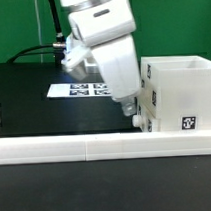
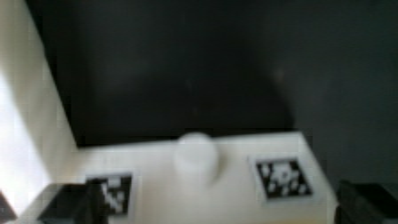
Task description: Assemble drawer
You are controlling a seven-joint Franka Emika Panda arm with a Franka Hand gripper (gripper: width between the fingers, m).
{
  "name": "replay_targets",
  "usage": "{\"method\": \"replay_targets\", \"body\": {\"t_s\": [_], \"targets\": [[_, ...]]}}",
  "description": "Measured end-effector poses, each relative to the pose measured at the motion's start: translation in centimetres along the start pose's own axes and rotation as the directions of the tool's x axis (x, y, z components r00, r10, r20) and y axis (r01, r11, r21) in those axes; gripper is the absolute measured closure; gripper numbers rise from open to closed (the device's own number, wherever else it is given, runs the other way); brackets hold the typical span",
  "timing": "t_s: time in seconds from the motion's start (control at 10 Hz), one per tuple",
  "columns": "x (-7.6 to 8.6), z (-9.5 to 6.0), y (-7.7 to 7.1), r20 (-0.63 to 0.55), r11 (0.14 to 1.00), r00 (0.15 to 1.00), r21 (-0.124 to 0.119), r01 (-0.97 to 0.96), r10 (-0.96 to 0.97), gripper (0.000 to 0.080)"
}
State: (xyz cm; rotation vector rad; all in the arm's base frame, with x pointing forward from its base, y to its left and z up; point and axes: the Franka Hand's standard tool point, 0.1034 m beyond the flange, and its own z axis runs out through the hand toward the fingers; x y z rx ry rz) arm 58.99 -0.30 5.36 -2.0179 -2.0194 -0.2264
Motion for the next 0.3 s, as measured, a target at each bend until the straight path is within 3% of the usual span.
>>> {"method": "replay_targets", "body": {"t_s": [0.1,0.2,0.3], "targets": [[-1.5,-1.0,0.0,0.011,1.0,1.0,-0.01,-0.018,0.018,0.0151],[-2.1,-2.5,0.1,0.035,0.997,0.998,-0.071,-0.041,0.043,0.0151],[-2.3,-3.4,-0.5,0.054,0.985,0.994,-0.146,-0.09,0.099,0.0151]]}}
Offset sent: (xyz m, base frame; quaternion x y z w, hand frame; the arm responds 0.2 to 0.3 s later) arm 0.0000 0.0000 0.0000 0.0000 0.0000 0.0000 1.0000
